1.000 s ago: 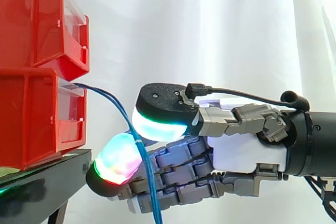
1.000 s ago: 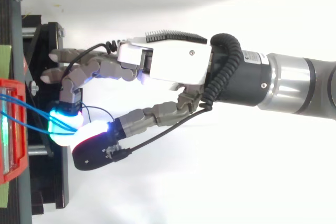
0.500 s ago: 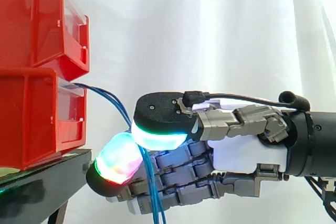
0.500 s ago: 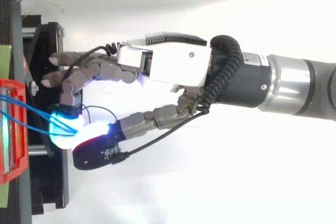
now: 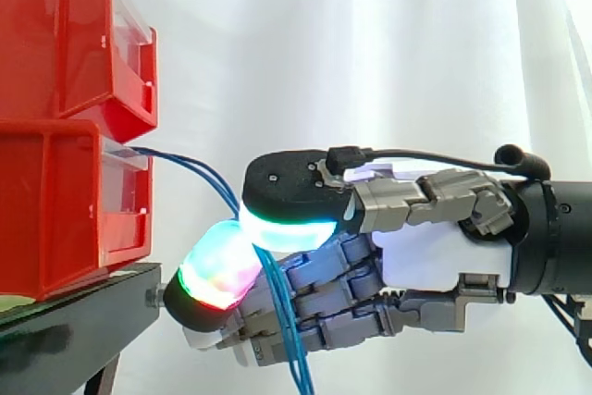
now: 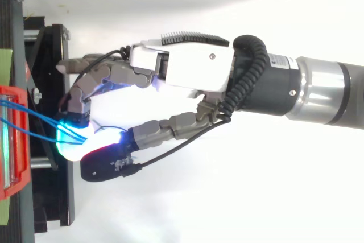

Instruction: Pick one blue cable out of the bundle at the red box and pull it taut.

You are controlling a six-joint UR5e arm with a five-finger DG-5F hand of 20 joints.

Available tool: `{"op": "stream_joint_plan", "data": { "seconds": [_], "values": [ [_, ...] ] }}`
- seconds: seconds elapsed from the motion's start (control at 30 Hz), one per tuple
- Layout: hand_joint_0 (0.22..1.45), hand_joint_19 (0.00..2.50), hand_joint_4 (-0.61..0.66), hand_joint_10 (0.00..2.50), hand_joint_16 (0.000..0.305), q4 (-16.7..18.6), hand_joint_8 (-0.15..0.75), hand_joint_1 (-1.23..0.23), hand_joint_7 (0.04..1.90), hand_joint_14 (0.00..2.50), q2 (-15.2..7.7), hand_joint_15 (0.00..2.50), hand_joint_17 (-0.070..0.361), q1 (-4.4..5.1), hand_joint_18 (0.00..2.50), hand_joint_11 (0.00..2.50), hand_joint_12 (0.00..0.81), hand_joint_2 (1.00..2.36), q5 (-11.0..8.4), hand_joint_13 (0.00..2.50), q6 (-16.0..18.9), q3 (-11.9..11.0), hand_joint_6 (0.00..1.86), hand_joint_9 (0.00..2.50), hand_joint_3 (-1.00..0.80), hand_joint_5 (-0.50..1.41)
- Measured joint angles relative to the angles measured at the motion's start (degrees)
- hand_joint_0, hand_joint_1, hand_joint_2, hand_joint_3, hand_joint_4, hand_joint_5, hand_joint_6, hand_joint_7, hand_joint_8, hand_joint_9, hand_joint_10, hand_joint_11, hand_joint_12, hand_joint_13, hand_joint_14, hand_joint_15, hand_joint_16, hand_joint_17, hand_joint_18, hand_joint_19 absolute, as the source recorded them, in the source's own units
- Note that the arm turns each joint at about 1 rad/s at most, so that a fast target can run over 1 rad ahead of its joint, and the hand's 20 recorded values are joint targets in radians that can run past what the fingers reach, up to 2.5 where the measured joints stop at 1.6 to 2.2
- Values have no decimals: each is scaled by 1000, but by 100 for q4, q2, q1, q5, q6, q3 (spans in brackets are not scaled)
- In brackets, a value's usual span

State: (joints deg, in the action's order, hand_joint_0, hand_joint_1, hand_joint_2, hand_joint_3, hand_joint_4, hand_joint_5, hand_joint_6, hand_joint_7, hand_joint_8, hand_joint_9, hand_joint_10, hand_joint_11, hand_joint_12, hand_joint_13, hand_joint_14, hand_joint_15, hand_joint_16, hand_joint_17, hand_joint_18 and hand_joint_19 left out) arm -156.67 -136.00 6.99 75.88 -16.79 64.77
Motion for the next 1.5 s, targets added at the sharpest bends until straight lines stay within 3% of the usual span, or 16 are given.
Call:
{"op": "stream_joint_plan", "data": {
  "seconds": [0.6, 0.97, 1.3, 1.5],
  "values": [
    [661, 0, 94, 9, 54, -662, 297, -769, 717, 0, 307, 77, 121, 13, 170, 458, 365, 1021, -36, 213, 36, -16, 924, 553, -141, -221],
    [726, 0, 96, 11, 54, -1296, 284, -873, 745, 1, 387, 58, 121, 13, 263, 450, 368, 1017, -62, 252, 401, -183, 929, 545, -262, -228],
    [725, 0, 151, 11, 53, -1502, 284, -868, 743, 0, 389, 62, 119, 33, 301, 445, 369, 1010, -64, 270, 712, -216, 914, 547, -388, -227],
    [626, 9, 148, 10, 53, -1512, 291, -745, 776, 2, 390, 90, 118, 36, 265, 444, 370, 1003, -65, 259, 751, -219, 911, 549, -467, -223]
  ]
}}
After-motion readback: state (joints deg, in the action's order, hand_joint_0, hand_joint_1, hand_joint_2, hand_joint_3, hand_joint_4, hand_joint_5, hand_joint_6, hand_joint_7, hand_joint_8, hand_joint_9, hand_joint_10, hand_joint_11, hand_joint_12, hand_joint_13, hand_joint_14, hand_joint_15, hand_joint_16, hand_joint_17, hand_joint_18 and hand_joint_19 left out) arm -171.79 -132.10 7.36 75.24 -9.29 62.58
